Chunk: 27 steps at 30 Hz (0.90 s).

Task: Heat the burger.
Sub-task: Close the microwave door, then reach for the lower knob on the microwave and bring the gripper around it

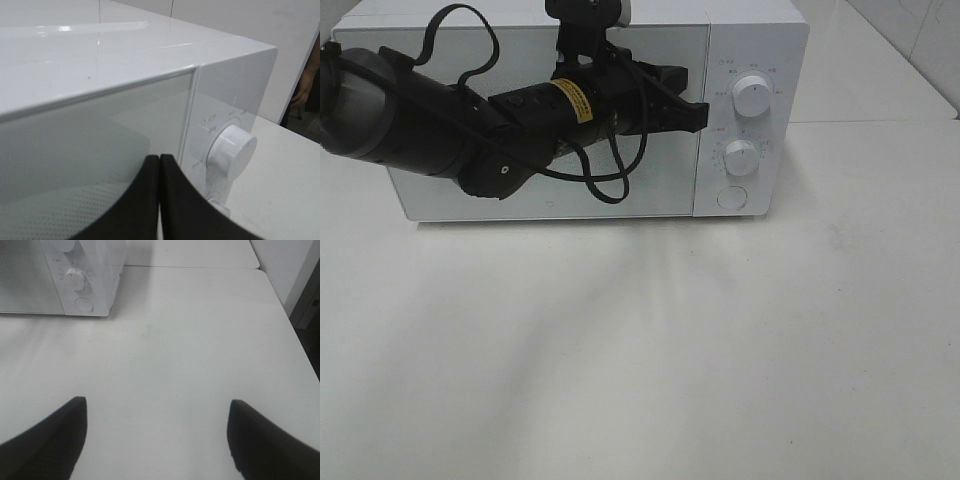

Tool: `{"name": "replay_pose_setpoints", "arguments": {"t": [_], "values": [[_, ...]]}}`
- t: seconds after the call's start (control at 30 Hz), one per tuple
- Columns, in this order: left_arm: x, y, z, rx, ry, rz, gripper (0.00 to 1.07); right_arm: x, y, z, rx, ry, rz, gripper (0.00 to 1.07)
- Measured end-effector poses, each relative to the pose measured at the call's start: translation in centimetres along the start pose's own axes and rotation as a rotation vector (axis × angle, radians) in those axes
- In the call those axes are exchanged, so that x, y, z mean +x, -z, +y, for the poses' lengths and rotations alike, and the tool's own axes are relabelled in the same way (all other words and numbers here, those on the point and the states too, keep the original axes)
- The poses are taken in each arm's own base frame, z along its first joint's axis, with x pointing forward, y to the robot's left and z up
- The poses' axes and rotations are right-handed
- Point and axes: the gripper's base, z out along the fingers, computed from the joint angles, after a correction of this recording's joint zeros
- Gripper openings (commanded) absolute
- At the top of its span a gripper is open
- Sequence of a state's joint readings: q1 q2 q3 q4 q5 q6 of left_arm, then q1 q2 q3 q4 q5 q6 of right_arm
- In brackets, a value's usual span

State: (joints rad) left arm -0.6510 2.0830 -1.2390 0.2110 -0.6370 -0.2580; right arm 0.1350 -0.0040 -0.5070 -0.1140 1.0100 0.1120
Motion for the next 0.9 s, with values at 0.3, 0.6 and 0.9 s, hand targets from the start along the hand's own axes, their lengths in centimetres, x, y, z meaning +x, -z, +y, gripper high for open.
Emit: {"name": "replay_pose_setpoints", "arguments": {"t": [0.3,0.6,0.9], "values": [[-0.9,0.3,-0.4,0.006,0.063,0.07,0.0,0.0,0.0,0.0,0.0,0.0,0.0,0.76],[-1.5,1.8,-3.3,-0.047,0.044,0.346,0.05,0.0,0.0,0.0,0.0,0.0,0.0,0.76],[-1.3,4.0,-5.2,-0.108,0.034,0.607,0.88,0.0,0.0,0.0,0.0,0.0,0.0,0.76]]}}
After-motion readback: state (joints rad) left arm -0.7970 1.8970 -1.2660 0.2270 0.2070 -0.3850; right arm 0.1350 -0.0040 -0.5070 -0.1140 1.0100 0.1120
